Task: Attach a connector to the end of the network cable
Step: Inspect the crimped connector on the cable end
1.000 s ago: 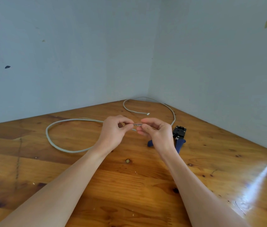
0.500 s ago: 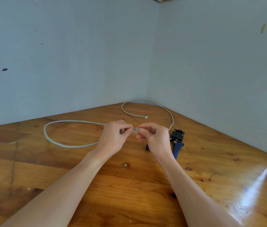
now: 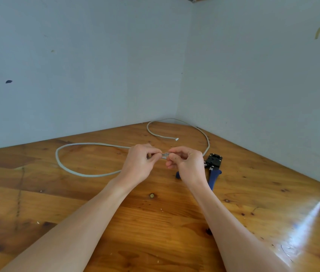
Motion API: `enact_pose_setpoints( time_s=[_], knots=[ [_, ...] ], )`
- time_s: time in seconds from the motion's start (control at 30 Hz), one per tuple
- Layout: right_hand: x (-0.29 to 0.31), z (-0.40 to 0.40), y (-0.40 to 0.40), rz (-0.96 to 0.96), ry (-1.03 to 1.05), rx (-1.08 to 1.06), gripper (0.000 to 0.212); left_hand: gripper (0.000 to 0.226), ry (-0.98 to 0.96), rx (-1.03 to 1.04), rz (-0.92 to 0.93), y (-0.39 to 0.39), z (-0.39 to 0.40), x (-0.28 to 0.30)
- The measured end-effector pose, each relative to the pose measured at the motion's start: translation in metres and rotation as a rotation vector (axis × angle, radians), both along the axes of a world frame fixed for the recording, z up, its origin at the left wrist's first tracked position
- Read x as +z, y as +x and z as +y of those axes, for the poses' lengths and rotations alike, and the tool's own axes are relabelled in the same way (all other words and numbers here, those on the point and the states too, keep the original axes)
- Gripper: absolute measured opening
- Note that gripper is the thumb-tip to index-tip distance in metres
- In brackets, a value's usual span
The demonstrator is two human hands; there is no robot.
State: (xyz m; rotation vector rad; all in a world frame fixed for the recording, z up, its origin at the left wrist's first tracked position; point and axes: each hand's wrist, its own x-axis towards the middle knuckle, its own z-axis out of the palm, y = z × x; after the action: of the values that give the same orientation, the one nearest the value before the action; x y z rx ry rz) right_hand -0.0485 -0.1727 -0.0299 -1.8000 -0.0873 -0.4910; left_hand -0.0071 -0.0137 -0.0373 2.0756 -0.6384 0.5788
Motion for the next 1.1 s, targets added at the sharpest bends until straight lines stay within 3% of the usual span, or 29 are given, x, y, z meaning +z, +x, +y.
enact_pose_setpoints(
  time_s=[0.37, 0.6, 0.9, 1.1],
  knots=[
    [-0.003, 0.001, 0.006, -0.004, -0.051, -0.053, 0.016, 0.013, 0.038, 0.015, 0.044, 0.003, 0.0, 0.0],
    [-0.01, -0.007, 0.017, -0.025, -0.304, -0.213, 0.01, 0.03, 0.191, 0.097, 0.155, 0.007, 0.003, -0.004],
    [-0.02, -0.012, 0.025, 0.04, -0.581, -0.303, 0.018, 0.02, 0.243, 0.112, 0.168, 0.014, 0.006, -0.013],
    [-0.022, -0.011, 0.027, 0.048, -0.638, -0.291, 0.029, 0.02, 0.26, 0.124, 0.153, 0.014, 0.005, -0.014]
  ],
)
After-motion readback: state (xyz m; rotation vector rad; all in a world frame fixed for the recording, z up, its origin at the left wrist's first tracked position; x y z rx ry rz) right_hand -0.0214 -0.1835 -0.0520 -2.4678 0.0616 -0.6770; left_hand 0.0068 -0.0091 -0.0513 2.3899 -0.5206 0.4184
